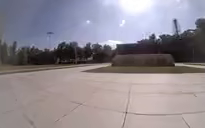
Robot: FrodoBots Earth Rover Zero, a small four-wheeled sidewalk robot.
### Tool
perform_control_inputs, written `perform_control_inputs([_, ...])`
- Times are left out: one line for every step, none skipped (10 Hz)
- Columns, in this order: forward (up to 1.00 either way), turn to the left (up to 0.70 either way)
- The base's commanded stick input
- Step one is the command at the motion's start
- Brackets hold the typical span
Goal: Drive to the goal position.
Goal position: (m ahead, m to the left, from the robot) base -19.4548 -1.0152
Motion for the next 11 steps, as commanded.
perform_control_inputs([0.70,0.00])
perform_control_inputs([0.70,0.00])
perform_control_inputs([0.70,0.00])
perform_control_inputs([0.70,0.00])
perform_control_inputs([0.70,-0.01])
perform_control_inputs([0.70,-0.06])
perform_control_inputs([0.70,-0.26])
perform_control_inputs([0.70,-0.34])
perform_control_inputs([0.70,-0.34])
perform_control_inputs([0.70,-0.34])
perform_control_inputs([0.70,-0.34])
